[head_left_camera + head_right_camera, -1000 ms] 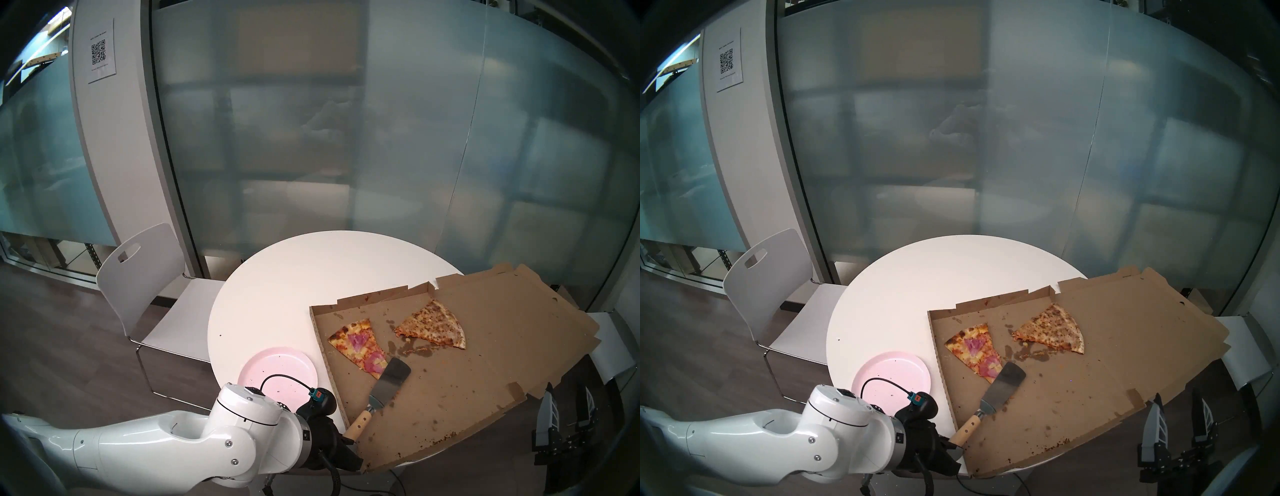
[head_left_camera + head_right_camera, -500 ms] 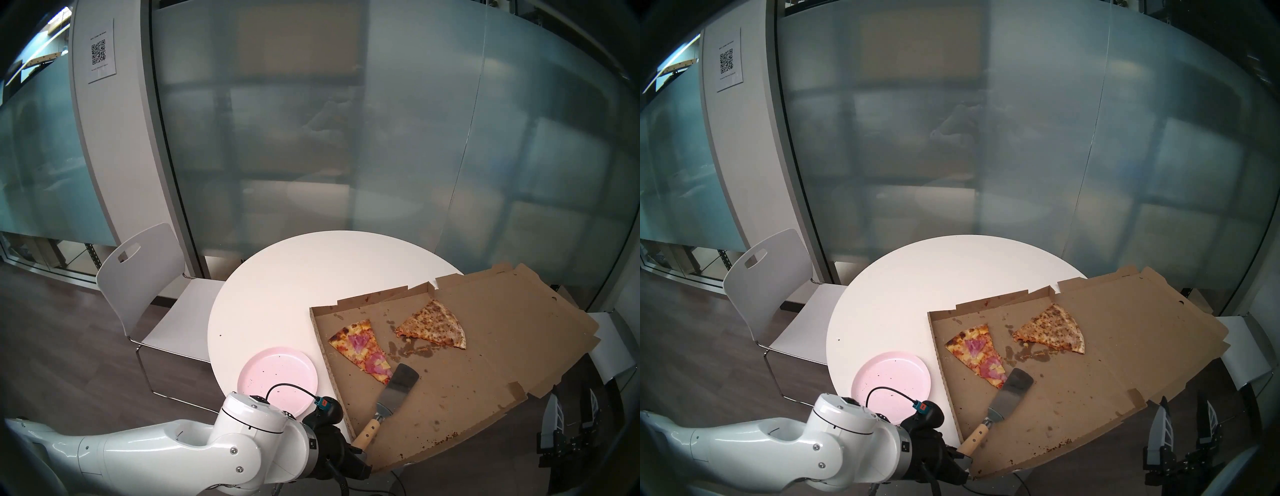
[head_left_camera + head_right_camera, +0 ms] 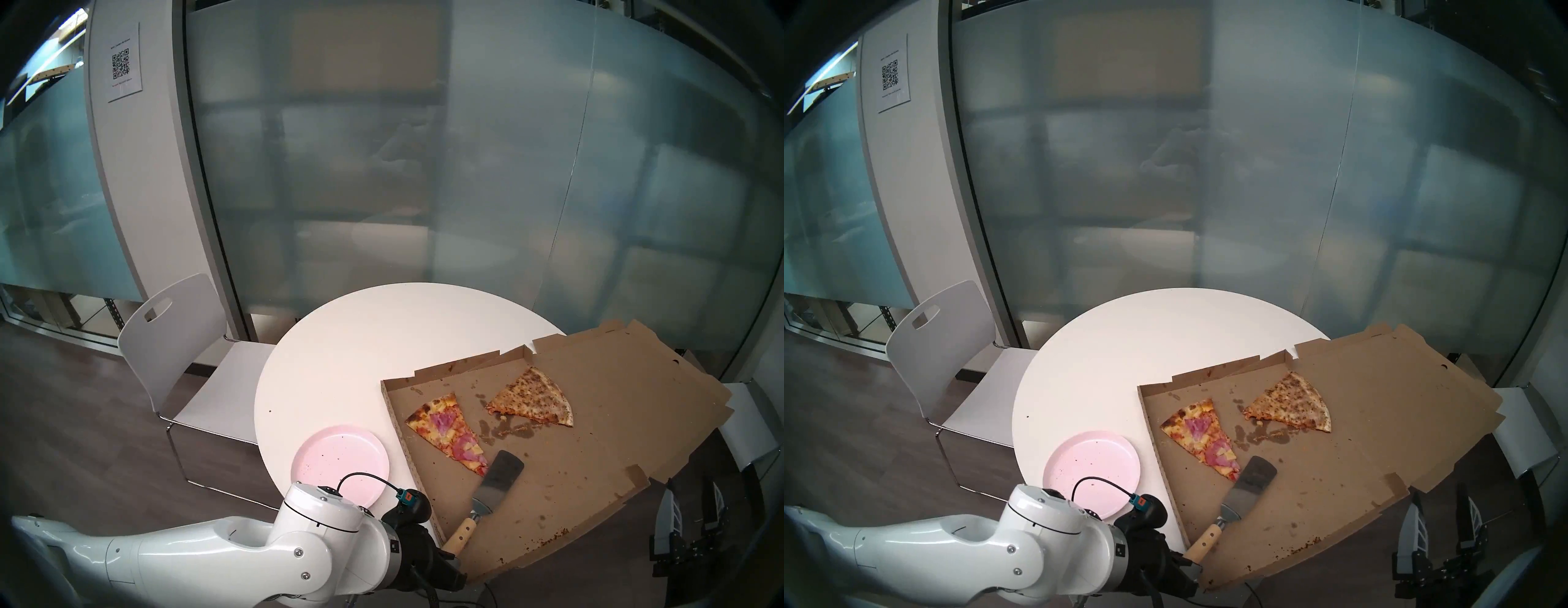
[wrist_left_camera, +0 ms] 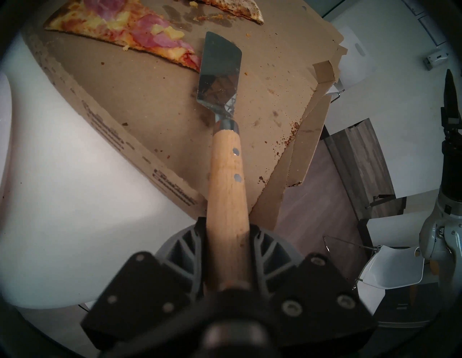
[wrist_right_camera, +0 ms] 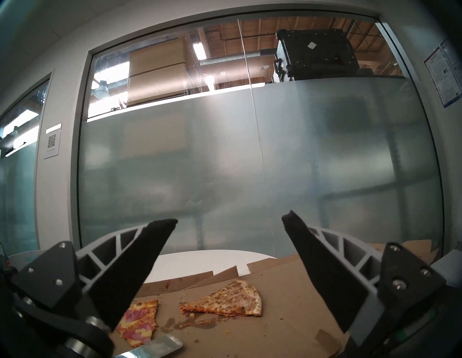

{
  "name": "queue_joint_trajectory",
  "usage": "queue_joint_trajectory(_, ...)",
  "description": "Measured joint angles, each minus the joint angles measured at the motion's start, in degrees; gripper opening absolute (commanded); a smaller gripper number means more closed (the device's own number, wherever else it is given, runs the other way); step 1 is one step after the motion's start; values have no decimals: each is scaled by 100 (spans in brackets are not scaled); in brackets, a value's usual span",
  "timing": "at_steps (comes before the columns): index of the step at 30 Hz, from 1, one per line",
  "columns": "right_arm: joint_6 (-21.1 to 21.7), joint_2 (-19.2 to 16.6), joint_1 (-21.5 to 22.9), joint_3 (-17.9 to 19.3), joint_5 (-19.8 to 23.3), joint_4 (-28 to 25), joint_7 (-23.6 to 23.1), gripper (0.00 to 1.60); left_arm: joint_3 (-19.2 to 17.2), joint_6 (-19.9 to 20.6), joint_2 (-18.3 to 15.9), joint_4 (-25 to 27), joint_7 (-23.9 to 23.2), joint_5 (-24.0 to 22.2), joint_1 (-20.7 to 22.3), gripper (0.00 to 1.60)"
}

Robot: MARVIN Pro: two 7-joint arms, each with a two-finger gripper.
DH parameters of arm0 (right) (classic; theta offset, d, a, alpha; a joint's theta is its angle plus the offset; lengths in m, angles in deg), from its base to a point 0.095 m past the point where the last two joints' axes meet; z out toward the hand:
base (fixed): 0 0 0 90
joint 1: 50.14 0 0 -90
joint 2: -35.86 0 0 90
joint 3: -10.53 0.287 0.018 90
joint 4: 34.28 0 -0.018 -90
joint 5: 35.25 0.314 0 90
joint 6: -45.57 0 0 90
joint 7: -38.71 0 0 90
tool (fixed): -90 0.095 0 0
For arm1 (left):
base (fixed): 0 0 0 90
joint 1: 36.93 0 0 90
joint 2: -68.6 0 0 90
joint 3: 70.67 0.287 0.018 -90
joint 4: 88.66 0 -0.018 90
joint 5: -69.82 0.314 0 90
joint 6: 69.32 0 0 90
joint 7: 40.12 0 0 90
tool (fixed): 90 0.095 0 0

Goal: Put pizza slice onto the plate

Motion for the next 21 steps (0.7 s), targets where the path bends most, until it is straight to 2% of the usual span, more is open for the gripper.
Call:
queue_joint_trajectory(7, 96, -26, 100, -84, -174, 26, 100, 160, -96, 100, -33, 218, 216, -168, 56, 0)
queue_joint_trajectory(16, 150, -75, 197, -87, -309, 75, 207, 160, -367, 195, -431, 711, 392, -478, 76, 0)
queue_joint_trajectory(21, 258, -149, 263, -106, -661, 114, 297, 160, -472, 28, -670, 774, 400, -480, -30, 0)
